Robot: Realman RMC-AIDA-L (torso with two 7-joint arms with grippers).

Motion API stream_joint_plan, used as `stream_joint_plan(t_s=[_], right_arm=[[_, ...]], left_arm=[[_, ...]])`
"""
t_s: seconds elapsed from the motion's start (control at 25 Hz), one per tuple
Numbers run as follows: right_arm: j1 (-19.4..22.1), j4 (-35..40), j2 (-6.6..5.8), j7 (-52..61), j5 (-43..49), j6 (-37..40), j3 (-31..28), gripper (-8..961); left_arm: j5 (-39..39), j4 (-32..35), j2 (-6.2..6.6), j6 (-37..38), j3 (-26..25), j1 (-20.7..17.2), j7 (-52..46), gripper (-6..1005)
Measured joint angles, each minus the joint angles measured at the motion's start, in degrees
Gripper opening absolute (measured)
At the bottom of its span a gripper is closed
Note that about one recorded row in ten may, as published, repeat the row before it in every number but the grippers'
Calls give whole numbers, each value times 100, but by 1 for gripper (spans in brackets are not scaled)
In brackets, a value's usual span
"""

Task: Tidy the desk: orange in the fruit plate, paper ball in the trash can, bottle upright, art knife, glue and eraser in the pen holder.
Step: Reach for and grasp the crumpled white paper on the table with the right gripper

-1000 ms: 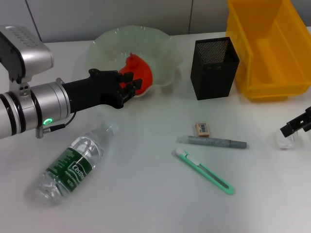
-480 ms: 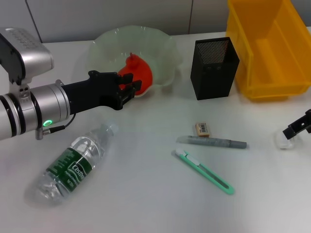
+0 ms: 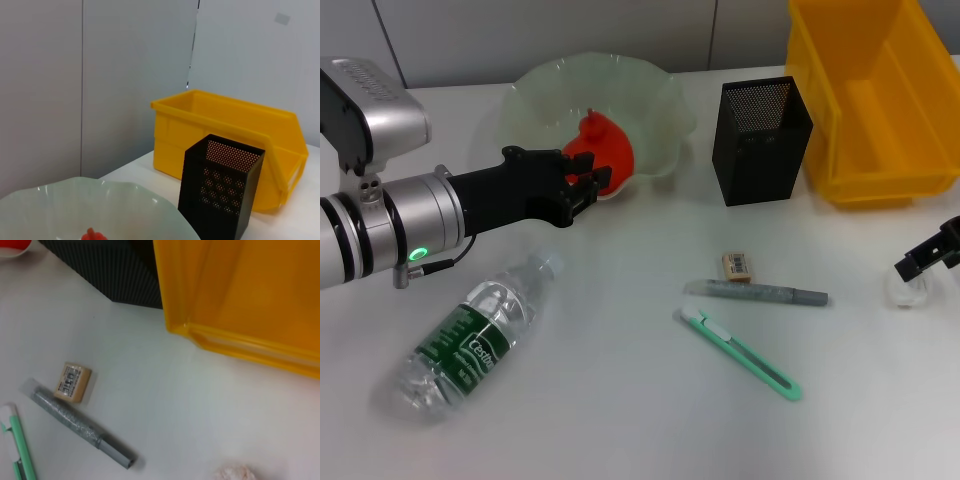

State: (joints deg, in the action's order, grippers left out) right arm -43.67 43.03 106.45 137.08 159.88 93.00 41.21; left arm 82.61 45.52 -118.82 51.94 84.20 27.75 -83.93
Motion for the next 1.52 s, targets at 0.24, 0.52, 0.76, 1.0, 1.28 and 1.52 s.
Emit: stream_joint_plan(t_s=[0.24,0.52,0.76,1.0,1.28,1.52], right_arm=[[-17,-91,21,5,0,-77,142,812],[-63,-211,31,5,0,-152,150,770],[-64,-216,34,3,0,-152,150,733],[-62,-217,34,-15,0,-151,150,644],[-14,-205,58,-46,-26,-178,150,478],[25,-208,75,-117,-40,-219,145,222]], left_arm=[[0,0,0,0,-1,-11,1,255],[0,-3,0,0,-1,-15,6,255],[1,-8,0,0,-2,-16,8,255],[-48,-8,0,1,-16,-16,89,255],[-272,-9,0,16,-18,-24,300,255],[-336,-7,0,37,-53,-22,412,255]])
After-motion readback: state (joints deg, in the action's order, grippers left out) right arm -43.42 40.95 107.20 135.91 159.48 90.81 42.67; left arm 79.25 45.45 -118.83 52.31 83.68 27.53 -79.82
